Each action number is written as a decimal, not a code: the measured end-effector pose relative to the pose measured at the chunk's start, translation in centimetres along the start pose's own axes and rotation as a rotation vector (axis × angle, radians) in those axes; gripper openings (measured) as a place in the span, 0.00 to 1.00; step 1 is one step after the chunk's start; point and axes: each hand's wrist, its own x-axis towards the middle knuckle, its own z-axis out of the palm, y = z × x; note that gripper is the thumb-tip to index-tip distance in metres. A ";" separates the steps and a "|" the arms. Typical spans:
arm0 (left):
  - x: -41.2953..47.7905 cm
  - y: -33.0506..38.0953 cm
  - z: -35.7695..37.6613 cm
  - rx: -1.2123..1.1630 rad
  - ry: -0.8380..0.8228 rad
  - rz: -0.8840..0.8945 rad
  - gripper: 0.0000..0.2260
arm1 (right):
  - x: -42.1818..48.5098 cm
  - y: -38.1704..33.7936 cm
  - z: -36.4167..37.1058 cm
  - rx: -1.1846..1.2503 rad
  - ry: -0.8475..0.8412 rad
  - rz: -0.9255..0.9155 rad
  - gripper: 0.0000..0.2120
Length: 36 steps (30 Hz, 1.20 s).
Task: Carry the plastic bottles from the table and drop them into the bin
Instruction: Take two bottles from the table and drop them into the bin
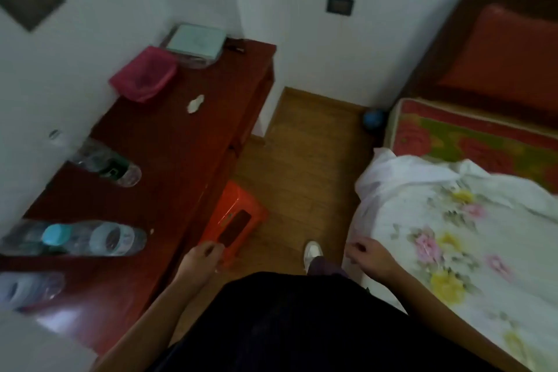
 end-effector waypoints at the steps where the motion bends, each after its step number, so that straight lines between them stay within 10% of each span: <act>1: -0.4 -0.5 0.0 -0.055 0.063 -0.037 0.11 | 1.3 -2.3 -0.9 -0.048 -0.058 -0.045 0.06; 15: -9.6 -6.5 -3.3 -0.693 0.758 -0.288 0.10 | 7.6 -30.6 7.6 -0.515 -0.430 -0.637 0.12; 26: -4.3 -7.6 -9.2 -0.801 0.816 -0.126 0.51 | 5.4 -39.3 16.4 -0.387 -0.426 -0.739 0.22; 36: -2.4 -6.6 -12.0 -0.914 0.842 0.008 0.27 | 6.4 -45.6 22.1 -0.269 -0.300 -0.797 0.38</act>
